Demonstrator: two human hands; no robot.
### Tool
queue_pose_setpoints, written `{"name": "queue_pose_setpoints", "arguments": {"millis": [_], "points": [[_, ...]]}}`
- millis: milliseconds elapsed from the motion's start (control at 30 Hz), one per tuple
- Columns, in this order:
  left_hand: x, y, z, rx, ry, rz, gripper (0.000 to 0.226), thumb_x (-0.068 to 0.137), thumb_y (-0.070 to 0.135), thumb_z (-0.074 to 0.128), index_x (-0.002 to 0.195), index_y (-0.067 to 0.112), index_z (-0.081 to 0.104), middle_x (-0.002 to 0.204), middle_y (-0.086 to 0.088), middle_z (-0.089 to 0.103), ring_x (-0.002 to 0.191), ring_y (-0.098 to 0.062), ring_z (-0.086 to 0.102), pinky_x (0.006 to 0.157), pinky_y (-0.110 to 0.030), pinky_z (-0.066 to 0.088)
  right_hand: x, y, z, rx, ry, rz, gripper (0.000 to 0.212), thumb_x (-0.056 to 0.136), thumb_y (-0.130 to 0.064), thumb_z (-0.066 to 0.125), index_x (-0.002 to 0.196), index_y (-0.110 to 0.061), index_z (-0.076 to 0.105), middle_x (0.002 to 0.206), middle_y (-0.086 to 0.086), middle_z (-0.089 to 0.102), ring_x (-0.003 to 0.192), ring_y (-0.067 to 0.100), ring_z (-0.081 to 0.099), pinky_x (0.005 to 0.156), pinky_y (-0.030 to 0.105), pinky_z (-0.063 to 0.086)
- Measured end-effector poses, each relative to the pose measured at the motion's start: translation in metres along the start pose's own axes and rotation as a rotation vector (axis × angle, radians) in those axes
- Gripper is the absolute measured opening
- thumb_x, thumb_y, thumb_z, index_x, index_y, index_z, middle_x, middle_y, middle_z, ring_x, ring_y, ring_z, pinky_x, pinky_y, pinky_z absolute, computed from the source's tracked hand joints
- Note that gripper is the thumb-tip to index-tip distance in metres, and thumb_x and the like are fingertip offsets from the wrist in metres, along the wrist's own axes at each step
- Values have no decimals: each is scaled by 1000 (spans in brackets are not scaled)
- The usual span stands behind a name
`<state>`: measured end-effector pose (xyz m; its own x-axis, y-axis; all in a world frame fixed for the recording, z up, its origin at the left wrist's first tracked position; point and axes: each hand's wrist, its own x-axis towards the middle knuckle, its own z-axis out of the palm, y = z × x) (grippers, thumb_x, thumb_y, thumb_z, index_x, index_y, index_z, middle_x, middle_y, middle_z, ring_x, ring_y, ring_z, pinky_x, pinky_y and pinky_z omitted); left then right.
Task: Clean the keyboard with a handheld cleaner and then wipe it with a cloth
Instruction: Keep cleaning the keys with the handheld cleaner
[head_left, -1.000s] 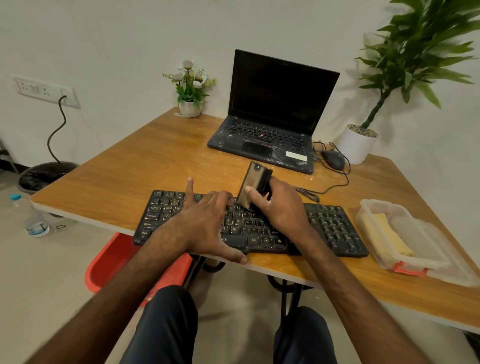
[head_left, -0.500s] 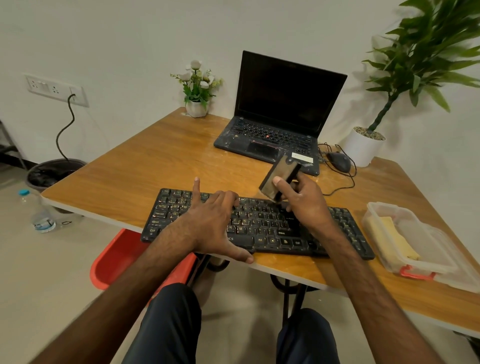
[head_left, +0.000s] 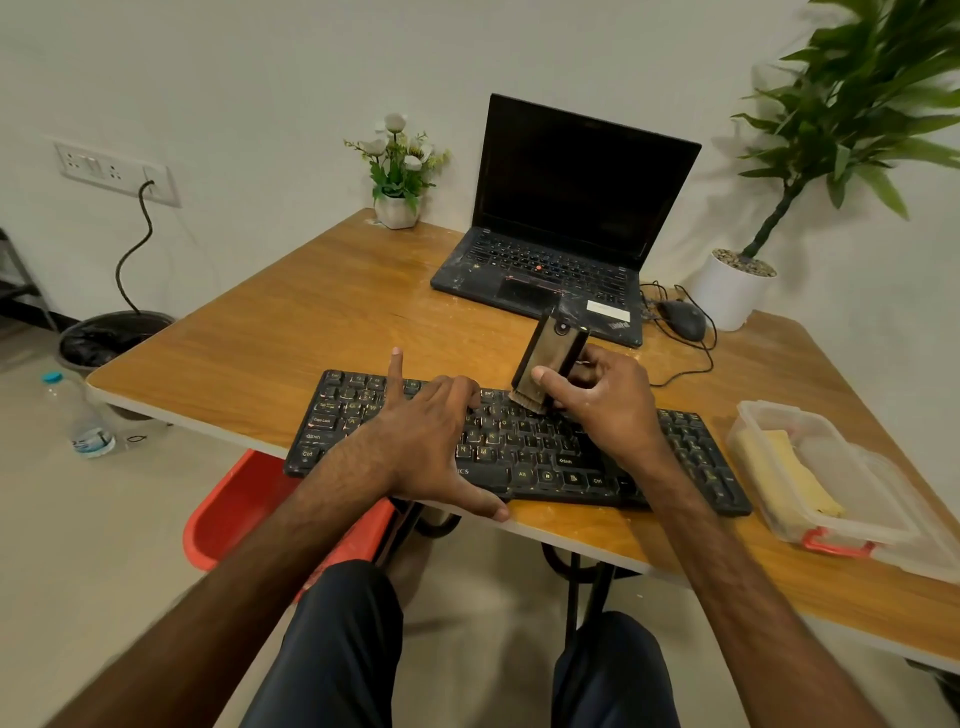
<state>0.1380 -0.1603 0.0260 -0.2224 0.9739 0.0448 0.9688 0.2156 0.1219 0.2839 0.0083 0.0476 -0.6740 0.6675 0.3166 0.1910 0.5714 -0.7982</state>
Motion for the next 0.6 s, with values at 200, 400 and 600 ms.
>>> {"name": "queue_pose_setpoints", "arguments": {"millis": [200,400,600], "points": [[0,-1,0,-5,-2,0,118,57,98,52,137,15,28,140,4,41,139,-13,36,113,-69,-16,-1,0,-1,-66,-48,19,29,79,-34,80,106,-24,72,103,-12,74,91,-6,67,79,15,53],[1,-1,0,-3,-10,-2,119,58,98,53,139,15,26,142,3,39,140,-13,35,113,-69,-16,3,0,0,44,-42,98,29,80,-29,80,107,-17,73,99,-7,75,88,4,71,77,25,56],[1,-2,2,-16,-12,-6,117,57,98,53,137,17,27,139,4,40,139,-13,35,113,-69,-16,4,-3,-3,372,-22,243,24,84,-14,76,107,-11,70,100,-1,76,93,11,73,81,27,58]]}}
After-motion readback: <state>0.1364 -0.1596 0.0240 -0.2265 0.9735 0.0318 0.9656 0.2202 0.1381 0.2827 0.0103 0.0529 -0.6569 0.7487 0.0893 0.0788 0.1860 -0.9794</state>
